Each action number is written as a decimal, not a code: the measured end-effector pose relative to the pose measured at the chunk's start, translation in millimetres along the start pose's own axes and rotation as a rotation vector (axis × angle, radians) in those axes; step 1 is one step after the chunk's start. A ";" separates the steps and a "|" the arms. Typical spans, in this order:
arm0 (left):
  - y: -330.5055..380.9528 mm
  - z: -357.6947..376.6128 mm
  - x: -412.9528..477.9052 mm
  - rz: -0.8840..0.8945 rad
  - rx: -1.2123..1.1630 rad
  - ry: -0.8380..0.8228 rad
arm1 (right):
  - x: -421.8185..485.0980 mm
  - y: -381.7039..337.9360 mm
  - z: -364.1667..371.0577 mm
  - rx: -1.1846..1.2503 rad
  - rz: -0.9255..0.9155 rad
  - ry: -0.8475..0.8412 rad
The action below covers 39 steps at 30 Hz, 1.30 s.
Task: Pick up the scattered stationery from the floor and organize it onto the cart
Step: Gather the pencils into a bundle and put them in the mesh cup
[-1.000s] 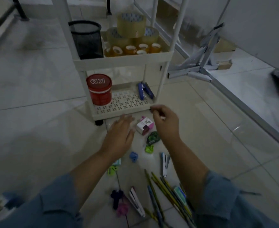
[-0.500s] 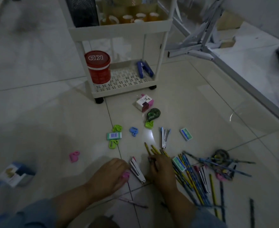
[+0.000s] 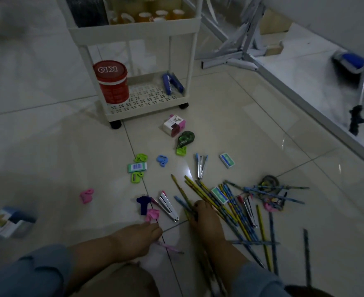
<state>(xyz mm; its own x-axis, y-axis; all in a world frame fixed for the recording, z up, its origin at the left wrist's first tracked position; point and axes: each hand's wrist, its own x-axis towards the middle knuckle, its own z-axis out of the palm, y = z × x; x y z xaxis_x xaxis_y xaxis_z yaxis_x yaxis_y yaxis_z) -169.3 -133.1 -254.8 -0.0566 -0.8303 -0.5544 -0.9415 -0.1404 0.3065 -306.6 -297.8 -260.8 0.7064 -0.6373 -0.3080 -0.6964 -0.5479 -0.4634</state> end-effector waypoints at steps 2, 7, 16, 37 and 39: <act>1.0 -0.9 2.6 0.053 0.011 0.103 | 2.9 -1.2 -0.3 0.004 0.029 -0.025; 10.0 -14.1 9.6 0.218 0.017 0.237 | 9.3 4.8 -15.0 0.303 0.091 0.040; 71.3 -5.1 40.2 0.787 0.201 -0.177 | -28.6 56.1 -46.7 0.283 0.136 0.019; 36.5 -33.7 81.9 0.600 0.442 0.272 | -35.9 80.9 -44.5 0.096 0.395 0.252; 41.4 -38.7 91.3 0.565 0.428 0.258 | -32.6 90.7 -50.5 0.003 0.355 0.228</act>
<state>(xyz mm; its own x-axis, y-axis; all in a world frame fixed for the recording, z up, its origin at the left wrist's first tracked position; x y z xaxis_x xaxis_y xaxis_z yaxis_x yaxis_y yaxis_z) -200.5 -235.5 -262.7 -0.5392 -0.8212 -0.1866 -0.8421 0.5224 0.1341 -399.1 -354.1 -250.8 0.3765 -0.8899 -0.2576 -0.8908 -0.2714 -0.3644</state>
